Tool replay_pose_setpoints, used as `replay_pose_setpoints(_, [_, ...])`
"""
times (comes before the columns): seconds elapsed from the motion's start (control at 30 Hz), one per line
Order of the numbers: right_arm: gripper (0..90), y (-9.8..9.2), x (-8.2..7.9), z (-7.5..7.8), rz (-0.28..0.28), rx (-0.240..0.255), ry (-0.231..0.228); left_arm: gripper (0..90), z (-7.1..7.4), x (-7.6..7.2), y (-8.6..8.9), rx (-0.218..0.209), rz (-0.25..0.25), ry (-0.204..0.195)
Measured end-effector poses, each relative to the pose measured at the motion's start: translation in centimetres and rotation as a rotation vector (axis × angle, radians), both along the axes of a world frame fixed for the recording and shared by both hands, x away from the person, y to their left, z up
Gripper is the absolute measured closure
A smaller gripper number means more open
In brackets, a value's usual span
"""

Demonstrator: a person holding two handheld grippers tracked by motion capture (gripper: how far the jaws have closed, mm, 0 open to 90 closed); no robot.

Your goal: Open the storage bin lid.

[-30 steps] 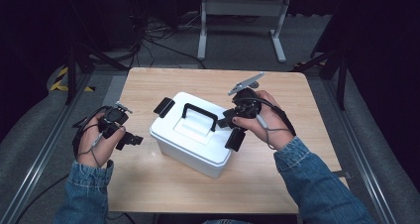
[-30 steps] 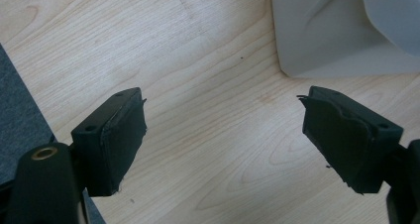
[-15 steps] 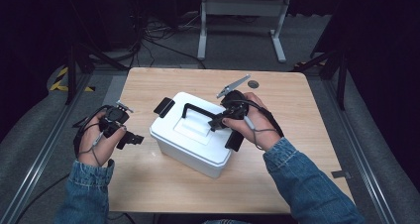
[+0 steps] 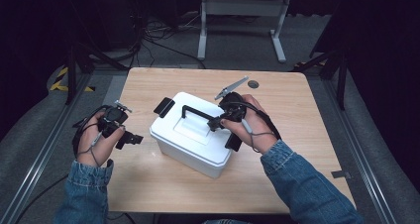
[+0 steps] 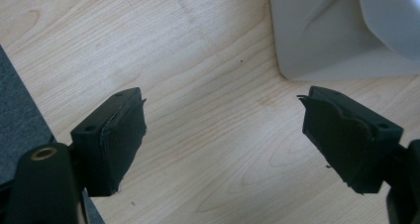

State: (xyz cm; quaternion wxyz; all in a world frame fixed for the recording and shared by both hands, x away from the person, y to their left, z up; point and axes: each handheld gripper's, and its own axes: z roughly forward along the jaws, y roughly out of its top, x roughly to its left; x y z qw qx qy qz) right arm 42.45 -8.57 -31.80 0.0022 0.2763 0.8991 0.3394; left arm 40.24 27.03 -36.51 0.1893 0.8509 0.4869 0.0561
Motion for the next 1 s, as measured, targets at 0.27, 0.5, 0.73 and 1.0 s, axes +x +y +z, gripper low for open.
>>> replay_pose_setpoints(0.27, [84.5,0.2,-0.3,0.3,-0.001,-0.012,-0.028,17.5,0.2,-0.1,0.5,-0.014,0.015,-0.012])
replay_pose_setpoints(0.5, [84.6,0.3,-0.6,1.4,0.001,0.008,-0.062,17.5,0.2,-0.1,0.7,-0.014,0.013,-0.014])
replay_pose_setpoints(0.73, [84.6,-0.2,-0.9,3.1,-0.002,0.043,-0.086,17.4,0.2,-0.1,0.6,-0.011,0.014,-0.014])
replay_pose_setpoints(1.0, [84.6,-1.1,-1.2,4.6,-0.014,0.077,-0.125,17.4,0.1,-0.1,0.6,-0.01,0.014,-0.015])
